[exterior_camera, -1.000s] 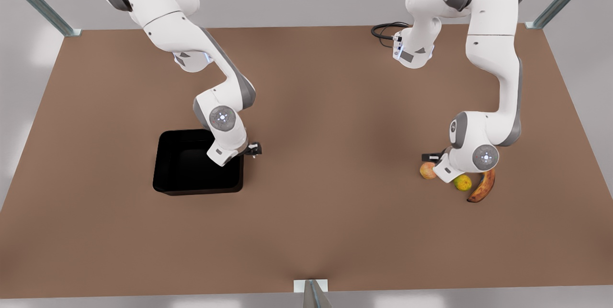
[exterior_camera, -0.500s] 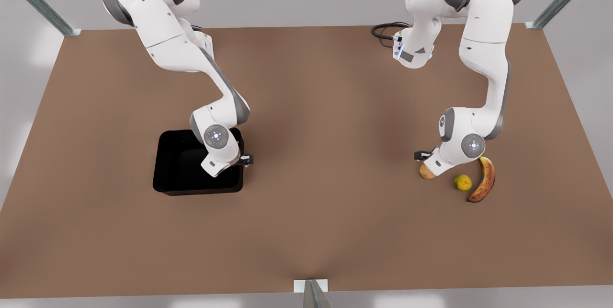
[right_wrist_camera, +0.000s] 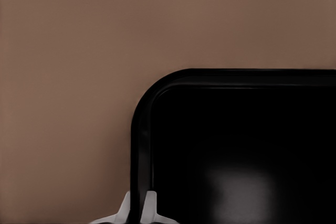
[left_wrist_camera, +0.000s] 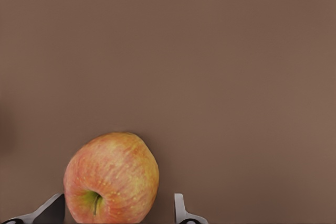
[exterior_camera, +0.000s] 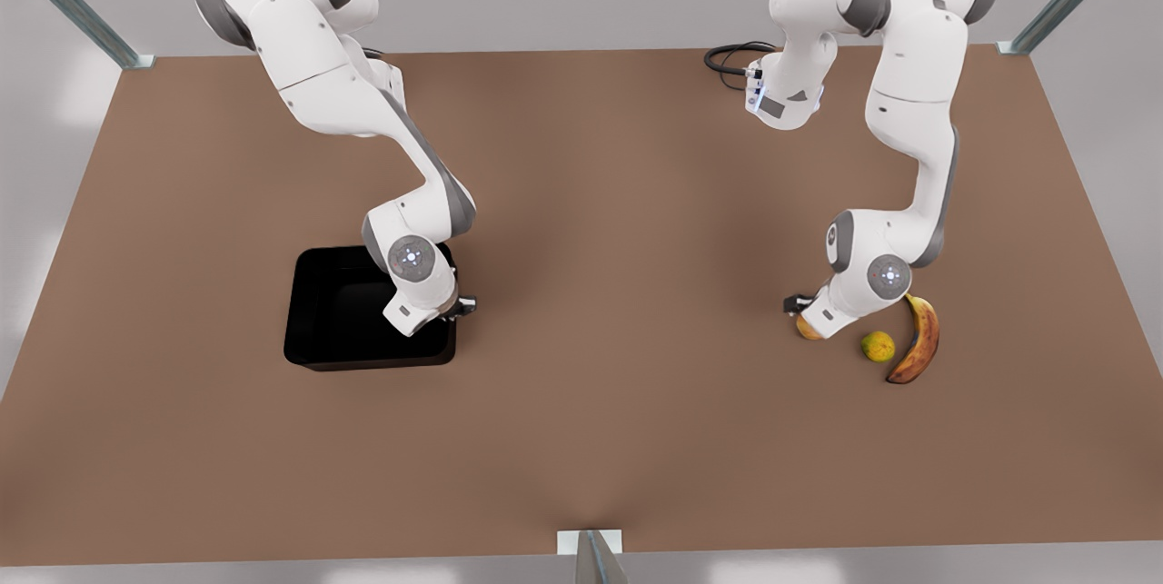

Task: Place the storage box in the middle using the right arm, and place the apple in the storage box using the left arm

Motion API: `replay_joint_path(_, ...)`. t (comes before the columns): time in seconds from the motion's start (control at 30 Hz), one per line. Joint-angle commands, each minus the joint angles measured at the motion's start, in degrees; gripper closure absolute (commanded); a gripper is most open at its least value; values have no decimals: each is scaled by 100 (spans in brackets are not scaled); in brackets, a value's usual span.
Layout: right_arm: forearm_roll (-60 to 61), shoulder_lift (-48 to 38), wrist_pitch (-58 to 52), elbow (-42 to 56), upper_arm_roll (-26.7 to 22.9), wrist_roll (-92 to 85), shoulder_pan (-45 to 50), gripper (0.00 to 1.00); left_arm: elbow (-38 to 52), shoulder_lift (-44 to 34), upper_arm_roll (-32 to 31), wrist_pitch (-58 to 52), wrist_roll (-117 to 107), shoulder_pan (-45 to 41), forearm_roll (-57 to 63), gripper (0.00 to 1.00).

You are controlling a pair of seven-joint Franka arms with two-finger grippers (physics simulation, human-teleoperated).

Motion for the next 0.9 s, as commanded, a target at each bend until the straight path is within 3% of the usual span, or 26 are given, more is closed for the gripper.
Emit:
replay_joint_path(0.0, 0, -2, 1, 0, 0, -2, 0, 79, 3, 2, 0, 2, 0, 0, 1, 0)
replay_joint_path(0.23, 0, -178, -8, 18, 0, -2, 97, 79, 73, 125, 0, 169, -18, -18, -52, 0)
replay_joint_path(0.5, 0, -116, 80, 580, -176, 278, 1186, 79, 152, 213, 26, 204, -18, -9, -78, 1)
replay_joint_path(0.63, 0, 112, 256, 861, -228, 1272, 1757, 79, 205, 239, 35, 257, -18, -9, -87, 2)
replay_joint_path(0.7, 0, 130, 265, 905, -228, 1615, 2003, 79, 205, 239, 35, 266, -18, -9, -87, 4)
replay_joint_path(0.77, -9, 297, 247, 1300, -263, 2080, 2329, 79, 205, 239, 44, 283, -18, -9, -87, 16)
replay_joint_path(0.87, -9, 385, 247, 1556, -334, 2520, 2680, 79, 205, 231, 44, 283, -79, -9, -96, 16)
